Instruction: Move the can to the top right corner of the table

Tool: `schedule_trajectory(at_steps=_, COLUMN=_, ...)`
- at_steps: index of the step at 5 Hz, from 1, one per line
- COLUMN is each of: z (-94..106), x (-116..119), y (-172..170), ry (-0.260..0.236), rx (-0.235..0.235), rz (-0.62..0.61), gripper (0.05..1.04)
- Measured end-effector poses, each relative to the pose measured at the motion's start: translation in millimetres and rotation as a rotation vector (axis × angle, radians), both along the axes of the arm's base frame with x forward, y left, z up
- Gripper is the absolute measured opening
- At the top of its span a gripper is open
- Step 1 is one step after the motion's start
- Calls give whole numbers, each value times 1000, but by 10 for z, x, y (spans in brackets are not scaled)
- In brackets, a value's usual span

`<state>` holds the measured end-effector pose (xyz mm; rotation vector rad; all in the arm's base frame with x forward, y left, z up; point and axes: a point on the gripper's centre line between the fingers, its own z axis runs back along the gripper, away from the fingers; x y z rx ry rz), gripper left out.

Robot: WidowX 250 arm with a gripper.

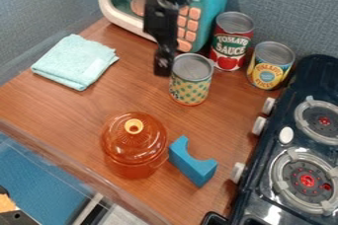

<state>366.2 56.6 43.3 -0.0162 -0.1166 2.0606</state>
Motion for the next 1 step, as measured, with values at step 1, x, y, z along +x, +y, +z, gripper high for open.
schedule_trajectory(at_steps=1, z=378, x=-105, y=221, ry=-82, rx=59, rz=-20, gripper=999)
